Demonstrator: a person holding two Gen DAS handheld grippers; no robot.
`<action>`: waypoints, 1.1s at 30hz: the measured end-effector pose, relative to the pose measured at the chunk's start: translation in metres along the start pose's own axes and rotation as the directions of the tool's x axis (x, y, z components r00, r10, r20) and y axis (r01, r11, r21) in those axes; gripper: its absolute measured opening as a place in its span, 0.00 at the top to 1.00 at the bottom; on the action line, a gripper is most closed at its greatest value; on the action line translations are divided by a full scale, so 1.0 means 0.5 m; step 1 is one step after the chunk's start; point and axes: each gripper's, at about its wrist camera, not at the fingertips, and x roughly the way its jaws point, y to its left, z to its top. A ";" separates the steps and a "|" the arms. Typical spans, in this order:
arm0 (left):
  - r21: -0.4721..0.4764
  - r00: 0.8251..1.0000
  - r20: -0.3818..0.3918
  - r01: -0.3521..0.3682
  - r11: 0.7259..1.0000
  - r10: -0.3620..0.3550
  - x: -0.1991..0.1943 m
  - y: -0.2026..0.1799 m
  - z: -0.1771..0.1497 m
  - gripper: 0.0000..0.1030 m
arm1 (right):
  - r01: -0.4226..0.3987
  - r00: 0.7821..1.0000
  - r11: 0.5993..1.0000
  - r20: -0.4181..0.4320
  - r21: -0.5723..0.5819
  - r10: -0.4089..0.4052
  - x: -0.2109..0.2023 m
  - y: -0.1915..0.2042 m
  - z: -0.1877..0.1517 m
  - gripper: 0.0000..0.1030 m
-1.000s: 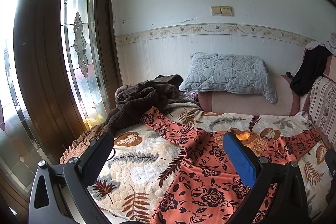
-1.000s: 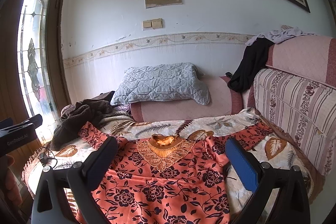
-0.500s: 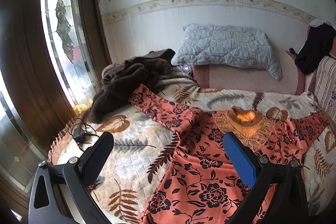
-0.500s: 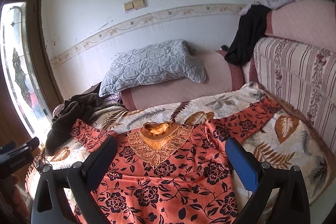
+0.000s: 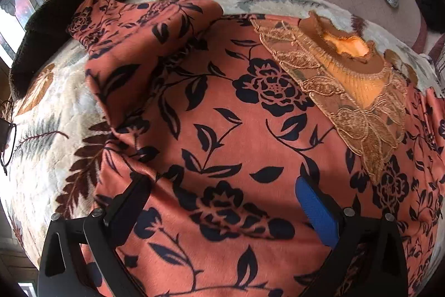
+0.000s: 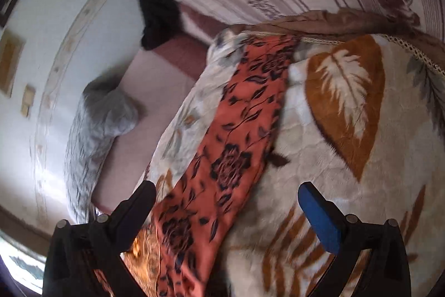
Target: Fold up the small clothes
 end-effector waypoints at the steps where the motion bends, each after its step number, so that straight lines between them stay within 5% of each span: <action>1: 0.008 1.000 -0.015 -0.014 1.000 0.014 0.013 -0.005 0.004 0.00 | -0.002 1.000 0.999 0.024 0.045 0.001 0.013 -0.025 0.030 0.00; 6: 0.113 0.990 0.139 -0.028 0.993 0.012 0.001 -0.031 -0.006 0.00 | -0.095 0.992 0.977 0.101 0.189 0.077 0.089 -0.095 0.146 0.01; 10: 0.050 0.988 0.147 0.028 0.998 -0.035 0.008 -0.016 -0.002 0.00 | -0.073 0.986 0.970 0.162 0.230 0.036 0.135 -0.104 0.200 0.03; 13: 0.051 0.987 0.157 0.012 0.999 -0.020 0.009 -0.022 0.000 0.00 | -0.115 0.991 0.970 0.096 0.214 0.096 0.188 -0.089 0.232 0.26; 16: 0.051 0.987 0.162 0.005 0.999 -0.013 0.007 -0.029 -0.003 0.00 | -0.026 0.998 0.985 0.065 0.169 0.016 0.224 -0.069 0.242 0.35; 17: 0.050 0.987 0.161 0.007 0.999 -0.015 0.010 -0.030 -0.001 0.00 | -0.019 0.997 0.989 0.076 0.145 0.008 0.226 -0.060 0.245 0.45; 18: 0.049 0.987 0.158 0.009 0.999 -0.016 0.011 -0.027 0.002 0.00 | -0.013 0.997 0.992 0.071 0.129 0.004 0.230 -0.056 0.245 0.76; 19: 0.050 0.988 0.155 0.009 0.999 -0.017 0.010 -0.026 0.002 0.00 | -0.004 0.999 0.992 0.054 0.123 -0.003 0.235 -0.057 0.242 0.86; 27: 0.061 0.986 0.165 -0.018 0.998 0.008 -0.012 -0.011 0.021 0.00 | -0.072 0.989 0.996 0.124 -0.045 0.077 0.119 0.043 0.178 0.93; 33: -0.035 0.969 0.243 -0.028 0.999 0.035 -0.064 0.048 0.043 0.00 | -0.239 0.969 0.943 -0.004 -0.232 0.245 0.036 0.233 0.039 0.93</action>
